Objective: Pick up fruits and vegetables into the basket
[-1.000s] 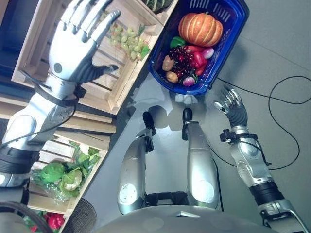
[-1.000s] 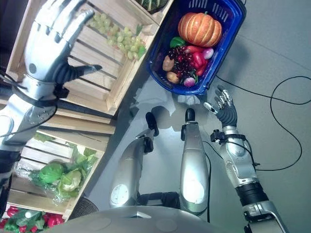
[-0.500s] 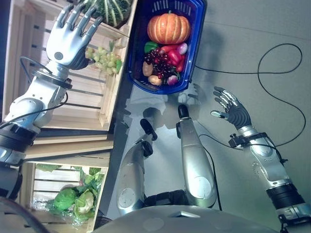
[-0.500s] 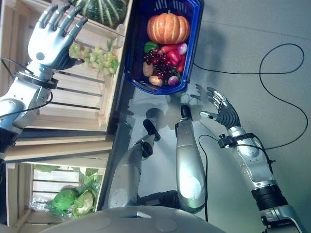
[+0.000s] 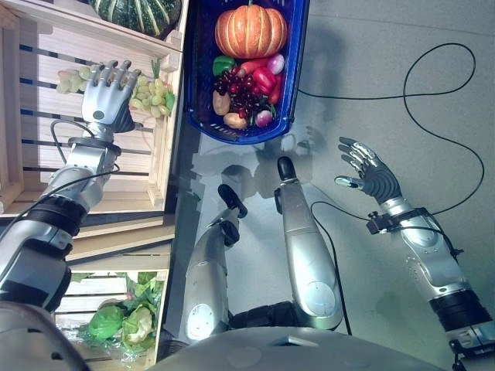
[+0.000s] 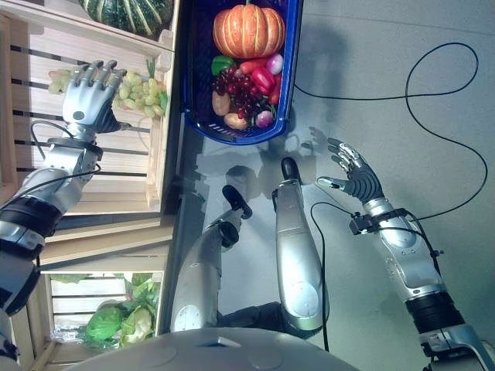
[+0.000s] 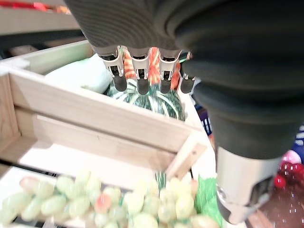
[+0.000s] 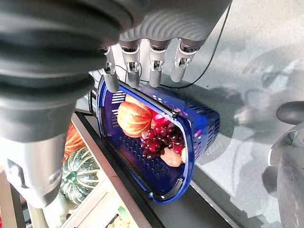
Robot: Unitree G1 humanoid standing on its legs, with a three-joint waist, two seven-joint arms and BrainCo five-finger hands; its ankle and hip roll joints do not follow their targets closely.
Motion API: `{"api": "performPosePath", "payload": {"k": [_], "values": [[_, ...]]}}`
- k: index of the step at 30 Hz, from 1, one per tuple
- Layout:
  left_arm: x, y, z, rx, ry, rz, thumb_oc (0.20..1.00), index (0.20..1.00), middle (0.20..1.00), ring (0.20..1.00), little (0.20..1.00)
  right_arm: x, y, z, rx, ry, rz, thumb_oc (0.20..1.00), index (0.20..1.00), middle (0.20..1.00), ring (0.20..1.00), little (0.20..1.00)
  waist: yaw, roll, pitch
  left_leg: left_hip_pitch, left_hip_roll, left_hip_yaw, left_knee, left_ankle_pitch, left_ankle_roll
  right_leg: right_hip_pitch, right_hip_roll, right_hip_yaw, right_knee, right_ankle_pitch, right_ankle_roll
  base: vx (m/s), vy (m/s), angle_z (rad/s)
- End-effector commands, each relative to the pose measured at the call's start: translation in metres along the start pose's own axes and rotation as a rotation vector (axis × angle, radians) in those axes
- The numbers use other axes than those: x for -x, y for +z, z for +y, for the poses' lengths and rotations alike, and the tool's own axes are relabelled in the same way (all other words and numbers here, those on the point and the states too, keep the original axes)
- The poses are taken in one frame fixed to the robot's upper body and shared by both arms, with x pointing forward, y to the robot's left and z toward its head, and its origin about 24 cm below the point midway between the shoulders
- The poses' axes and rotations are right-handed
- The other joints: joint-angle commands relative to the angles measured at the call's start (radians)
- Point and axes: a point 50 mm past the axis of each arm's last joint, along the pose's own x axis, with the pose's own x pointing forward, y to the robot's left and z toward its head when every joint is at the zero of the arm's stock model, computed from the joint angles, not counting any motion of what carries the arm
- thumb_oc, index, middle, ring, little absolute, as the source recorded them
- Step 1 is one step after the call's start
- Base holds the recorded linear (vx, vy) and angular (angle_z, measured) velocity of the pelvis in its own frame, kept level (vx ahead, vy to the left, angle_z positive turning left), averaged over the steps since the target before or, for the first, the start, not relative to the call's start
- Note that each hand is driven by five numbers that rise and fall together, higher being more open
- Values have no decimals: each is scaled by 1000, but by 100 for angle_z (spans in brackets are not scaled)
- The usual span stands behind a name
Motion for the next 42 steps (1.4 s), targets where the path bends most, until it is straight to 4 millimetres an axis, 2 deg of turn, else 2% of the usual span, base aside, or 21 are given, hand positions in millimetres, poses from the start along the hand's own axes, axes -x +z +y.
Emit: {"api": "performPosePath", "payload": {"k": [1, 12, 23, 33, 42], "values": [[-3, -27, 3, -87, 13, 132, 1000, 1000, 1000, 1000, 1000, -2, 19, -1, -6, -12, -95, 1000, 1000, 1000, 1000, 1000, -46, 44, -46, -96, -41, 14, 138, -122, 38, -45, 53, -6, -12, -7, 55, 0, 0, 0], [-14, -38, 16, -216, 74, 173, 1000, 1000, 1000, 1000, 1000, -6, 30, -3, 5, -54, -155, 1000, 1000, 1000, 1000, 1000, -45, 40, -46, -176, -30, 14, 197, -145, 47, -130, 57, 3, 46, -13, 56, 9, 4, 0], [-28, -28, 26, -234, 97, 156, 1000, 1000, 1000, 1000, 1000, -10, 31, -5, 0, -93, -170, 1000, 1000, 1000, 1000, 1000, -47, 34, -46, -237, -24, 4, 227, -151, 48, -194, 67, 14, 75, -11, 54, 15, 5, 0], [-35, -23, 21, -261, 25, 179, 1000, 1000, 1000, 1000, 1000, -13, 31, -6, -47, -117, -181, 1000, 1000, 1000, 1000, 1000, -51, 23, -46, -278, -17, 6, 238, -153, 48, -237, 73, 17, 80, -3, 57, 0, 0, 0], [-36, -30, 20, -275, -19, 253, 1000, 1000, 1000, 1000, 1000, -15, 36, -7, -61, -139, -211, 1000, 1000, 1000, 1000, 1000, -46, 16, -46, -323, -10, -4, 252, -152, 47, -279, 76, 15, 90, 3, 57, 0, -11, -1]]}}
